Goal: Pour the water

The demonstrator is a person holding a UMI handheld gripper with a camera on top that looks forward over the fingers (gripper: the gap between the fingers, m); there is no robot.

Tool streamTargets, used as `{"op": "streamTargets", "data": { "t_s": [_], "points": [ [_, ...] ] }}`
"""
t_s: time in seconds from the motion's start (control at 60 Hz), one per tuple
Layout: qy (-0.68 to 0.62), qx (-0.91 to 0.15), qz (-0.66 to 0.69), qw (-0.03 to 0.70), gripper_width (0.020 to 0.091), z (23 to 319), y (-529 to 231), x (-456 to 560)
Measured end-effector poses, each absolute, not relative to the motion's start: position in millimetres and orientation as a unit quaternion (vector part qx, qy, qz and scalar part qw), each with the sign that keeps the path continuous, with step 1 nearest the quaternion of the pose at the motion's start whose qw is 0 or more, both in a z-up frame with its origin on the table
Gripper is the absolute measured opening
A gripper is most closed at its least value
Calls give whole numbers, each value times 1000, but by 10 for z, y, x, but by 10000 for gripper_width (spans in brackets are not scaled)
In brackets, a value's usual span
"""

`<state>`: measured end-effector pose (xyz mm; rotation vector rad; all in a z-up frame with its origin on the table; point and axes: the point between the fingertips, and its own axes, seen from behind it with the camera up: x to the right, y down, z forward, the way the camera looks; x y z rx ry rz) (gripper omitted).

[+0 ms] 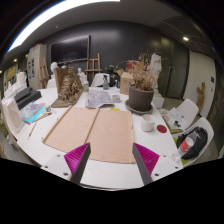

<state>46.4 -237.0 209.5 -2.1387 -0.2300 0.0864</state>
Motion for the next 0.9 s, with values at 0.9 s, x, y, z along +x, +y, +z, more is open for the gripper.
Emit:
{"op": "streamTargets", "data": {
  "t_s": [0.9],
  "points": [
    [73, -836, -67, 539, 784, 619, -1297, 4118]
  ]
}}
